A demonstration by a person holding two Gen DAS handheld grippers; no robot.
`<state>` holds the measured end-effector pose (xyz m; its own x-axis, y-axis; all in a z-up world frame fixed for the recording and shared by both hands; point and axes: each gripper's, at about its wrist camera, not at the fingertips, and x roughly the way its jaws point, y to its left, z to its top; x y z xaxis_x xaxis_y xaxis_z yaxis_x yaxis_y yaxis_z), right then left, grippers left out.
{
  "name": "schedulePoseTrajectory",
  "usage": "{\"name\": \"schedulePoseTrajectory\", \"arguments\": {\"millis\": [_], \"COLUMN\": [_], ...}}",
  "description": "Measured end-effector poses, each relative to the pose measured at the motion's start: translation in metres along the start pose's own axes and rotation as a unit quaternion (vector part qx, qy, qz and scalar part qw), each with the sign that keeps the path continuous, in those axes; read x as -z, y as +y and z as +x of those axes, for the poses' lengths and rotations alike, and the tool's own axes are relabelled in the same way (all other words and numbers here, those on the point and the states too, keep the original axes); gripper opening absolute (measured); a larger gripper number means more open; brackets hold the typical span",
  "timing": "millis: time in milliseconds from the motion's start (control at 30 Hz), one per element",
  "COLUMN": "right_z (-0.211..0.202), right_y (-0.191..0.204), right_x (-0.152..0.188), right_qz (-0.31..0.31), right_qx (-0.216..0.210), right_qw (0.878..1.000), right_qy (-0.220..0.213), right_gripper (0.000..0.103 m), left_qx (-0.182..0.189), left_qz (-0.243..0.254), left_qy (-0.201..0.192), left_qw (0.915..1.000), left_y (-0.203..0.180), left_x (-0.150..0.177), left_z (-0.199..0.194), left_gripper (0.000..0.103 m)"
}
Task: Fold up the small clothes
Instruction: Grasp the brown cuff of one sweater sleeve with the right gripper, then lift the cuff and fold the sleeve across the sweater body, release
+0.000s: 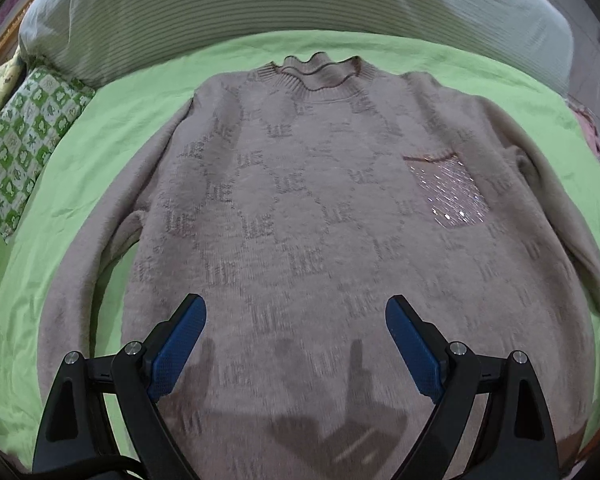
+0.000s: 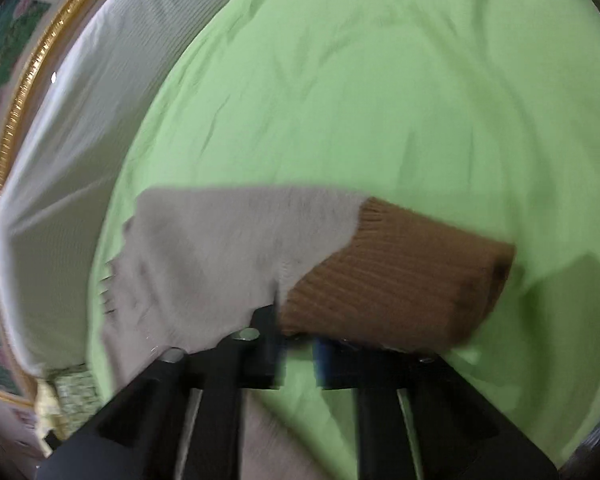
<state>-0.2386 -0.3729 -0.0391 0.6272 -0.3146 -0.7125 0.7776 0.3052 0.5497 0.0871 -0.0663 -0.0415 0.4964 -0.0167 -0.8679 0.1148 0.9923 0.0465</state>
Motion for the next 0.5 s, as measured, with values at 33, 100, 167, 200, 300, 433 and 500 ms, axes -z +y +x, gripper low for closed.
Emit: {"name": "schedulePoseTrajectory", "arguments": {"millis": [33, 100, 167, 200, 300, 433, 500], "right_z": [-0.005, -0.017, -0.035, -0.043, -0.059, -0.056, -0.04], "right_y": [0.004, 0.015, 0.033, 0.044, 0.103, 0.217, 0.271], "right_x": [-0.018, -0.064, -0.113, -0.134, -0.178, -0.157, -0.118], "right_qz": [-0.016, -0.052, -0.073, -0.084, -0.116, -0.227, -0.287], "right_qx": [0.011, 0.032, 0.054, 0.058, 0.022, -0.118, -0.182], "right_qw": [1.0, 0.994, 0.984, 0.978, 0.963, 0.941, 0.924], "right_qy": [-0.024, -0.086, -0.152, -0.181, -0.241, -0.221, -0.178], "right_gripper": [0.008, 0.008, 0.008, 0.008, 0.008, 0.008, 0.008], "left_qx": [-0.001, -0.004, 0.0, 0.001, 0.002, 0.014, 0.023], "left_qz": [-0.004, -0.008, -0.013, -0.014, -0.019, -0.052, -0.074], "left_qy": [0.001, 0.006, 0.01, 0.013, 0.027, 0.034, 0.03], "left_qw": [1.0, 0.9999, 0.9999, 0.9998, 0.9995, 0.998, 0.9966], "left_y": [0.001, 0.004, 0.007, 0.007, 0.011, 0.028, 0.04], "left_x": [-0.002, -0.008, -0.01, -0.01, -0.012, -0.017, -0.023], "left_z": [0.003, 0.01, 0.016, 0.02, 0.032, 0.033, 0.029], "left_gripper": [0.092, 0.092, 0.092, 0.092, 0.092, 0.092, 0.092]}}
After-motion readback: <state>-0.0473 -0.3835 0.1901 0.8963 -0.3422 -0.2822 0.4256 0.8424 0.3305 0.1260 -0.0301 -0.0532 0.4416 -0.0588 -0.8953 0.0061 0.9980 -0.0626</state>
